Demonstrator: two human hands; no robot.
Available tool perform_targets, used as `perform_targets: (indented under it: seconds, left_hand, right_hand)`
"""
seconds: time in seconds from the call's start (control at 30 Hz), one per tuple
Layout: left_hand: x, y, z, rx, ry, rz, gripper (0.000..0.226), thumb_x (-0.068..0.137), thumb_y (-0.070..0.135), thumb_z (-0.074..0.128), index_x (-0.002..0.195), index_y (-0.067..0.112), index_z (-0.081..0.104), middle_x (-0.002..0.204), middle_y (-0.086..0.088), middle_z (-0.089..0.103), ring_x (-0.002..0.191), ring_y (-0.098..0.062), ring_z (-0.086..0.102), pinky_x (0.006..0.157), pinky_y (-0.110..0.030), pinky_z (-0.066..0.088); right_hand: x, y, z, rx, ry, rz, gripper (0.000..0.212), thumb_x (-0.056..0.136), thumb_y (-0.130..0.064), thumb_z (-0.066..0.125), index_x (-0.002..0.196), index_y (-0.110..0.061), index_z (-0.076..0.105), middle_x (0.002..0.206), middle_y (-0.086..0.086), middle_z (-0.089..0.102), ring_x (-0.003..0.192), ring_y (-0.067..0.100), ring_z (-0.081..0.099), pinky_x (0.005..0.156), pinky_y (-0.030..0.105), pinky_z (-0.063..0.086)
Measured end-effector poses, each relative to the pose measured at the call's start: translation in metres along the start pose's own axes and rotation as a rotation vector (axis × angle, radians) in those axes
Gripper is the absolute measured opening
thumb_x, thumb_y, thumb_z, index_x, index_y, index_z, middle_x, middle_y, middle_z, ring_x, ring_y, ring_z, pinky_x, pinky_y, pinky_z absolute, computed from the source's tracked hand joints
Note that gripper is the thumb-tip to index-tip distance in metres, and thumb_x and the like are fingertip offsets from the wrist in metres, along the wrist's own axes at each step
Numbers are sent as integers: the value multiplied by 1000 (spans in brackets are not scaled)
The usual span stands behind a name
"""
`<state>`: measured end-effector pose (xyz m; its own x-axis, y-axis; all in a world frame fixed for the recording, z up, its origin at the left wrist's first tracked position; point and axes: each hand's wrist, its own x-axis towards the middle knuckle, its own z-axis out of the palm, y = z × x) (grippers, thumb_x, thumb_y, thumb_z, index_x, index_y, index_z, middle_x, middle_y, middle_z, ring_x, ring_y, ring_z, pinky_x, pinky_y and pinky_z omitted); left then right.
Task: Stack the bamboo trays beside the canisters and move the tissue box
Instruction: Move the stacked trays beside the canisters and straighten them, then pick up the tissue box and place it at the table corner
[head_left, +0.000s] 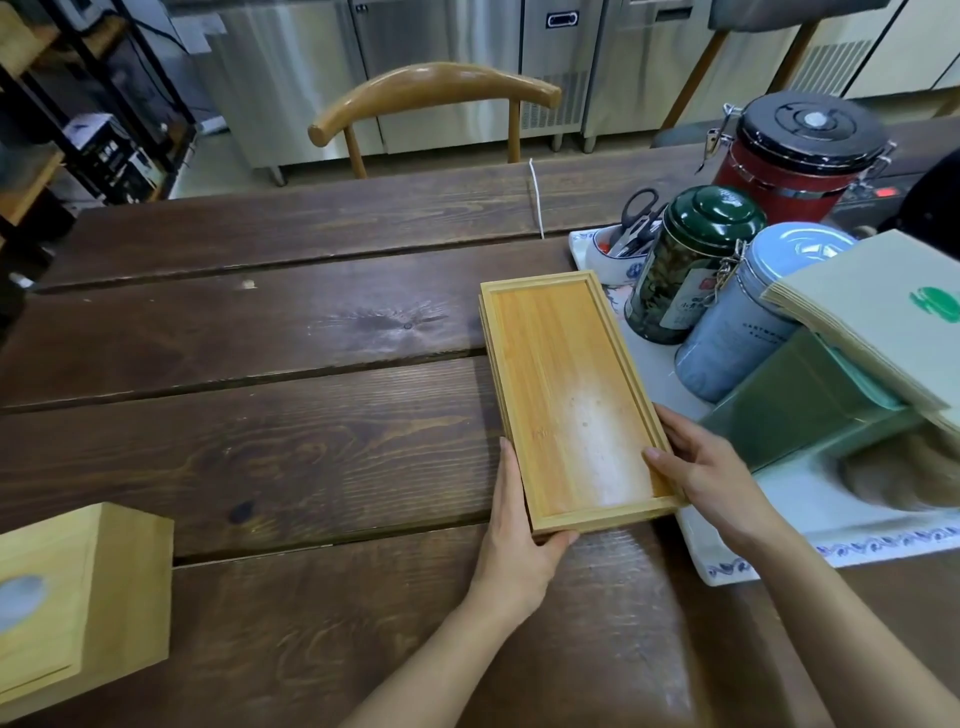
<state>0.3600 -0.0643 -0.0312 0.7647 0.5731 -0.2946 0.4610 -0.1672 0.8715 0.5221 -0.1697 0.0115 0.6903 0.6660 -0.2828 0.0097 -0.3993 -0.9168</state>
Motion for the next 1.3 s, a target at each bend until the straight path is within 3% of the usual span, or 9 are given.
perform_targets:
  seconds: [0.13, 0.27, 0.43, 0.5, 0.57, 0.67, 0.9, 1.1, 1.3]
  left_hand:
    - [-1, 1, 1, -2, 17, 8, 109, 81, 17, 70, 136, 36, -22, 160, 8, 3, 134, 4, 6, 111, -20, 8]
    - [-3, 3, -2, 14, 17, 26, 110, 81, 20, 71, 145, 29, -18, 161, 8, 0, 139, 1, 4, 114, -25, 8]
    - [-11, 0, -30, 184, 71, 129, 103, 79, 45, 66, 144, 37, -14, 151, 23, -16, 145, -6, -10, 120, -35, 2]
    - [-18, -3, -50, 315, 98, 188, 94, 81, 56, 56, 146, 37, -8, 148, 26, -20, 138, 1, -17, 116, -29, -6]
    - [-26, -8, -74, 423, 150, 243, 85, 80, 65, 43, 148, 35, 1, 150, 23, -16, 130, 10, -19, 113, -24, -10]
    - [-36, -18, -112, 557, 286, 275, 82, 80, 68, 28, 149, 28, 14, 159, 11, 6, 138, 6, -6, 114, -22, -10]
    - [-82, -48, -211, 730, 508, 130, 81, 80, 66, 23, 147, 22, 25, 158, 2, 24, 146, -13, 15, 119, -30, 0]
    - [-140, -89, -281, 758, 656, -96, 88, 75, 67, 15, 146, 17, 30, 156, -3, 29, 145, -19, 21, 120, -38, 9]
    - [-180, -131, -313, 647, 708, -303, 73, 89, 57, 38, 148, 18, 21, 159, -4, 22, 147, -19, 15, 120, -38, 8]
  right_hand:
    - [-1, 1, 0, -43, 3, -4, 43, 87, 4, 49, 112, -31, 46, 100, -24, 56, 82, -23, 57, 67, -2, 42]
    - [-2, -4, 2, -81, 8, 27, 41, 88, -8, 54, 123, -27, 46, 103, -22, 56, 94, -2, 57, 70, 10, 44]
    - [-1, -19, 12, -345, 146, 33, 57, 87, -28, 57, 138, -14, 37, 142, 4, 44, 129, 22, 41, 102, 36, 34]
    - [-2, -30, 19, -469, 181, -28, 56, 87, -27, 57, 137, -9, 38, 142, 13, 44, 130, 27, 39, 104, 39, 32]
    - [-1, -40, 29, -593, 177, -97, 58, 86, -29, 57, 136, -6, 38, 139, 17, 47, 127, 30, 43, 103, 41, 34]
    - [1, -52, 54, -744, 146, -175, 63, 86, -37, 54, 137, -7, 36, 139, 16, 47, 125, 30, 45, 103, 42, 35]
    - [-8, -89, 161, -855, -42, -371, 67, 85, -46, 50, 140, -12, 32, 142, 11, 45, 129, 26, 42, 105, 37, 35]
    - [-35, -116, 276, -879, -285, -506, 67, 88, -47, 45, 144, -15, 24, 149, 7, 35, 136, 24, 32, 110, 39, 25]
    - [-67, -132, 361, -753, -441, -445, 66, 89, -45, 47, 144, -20, 22, 151, 4, 33, 137, 23, 33, 112, 43, 29]
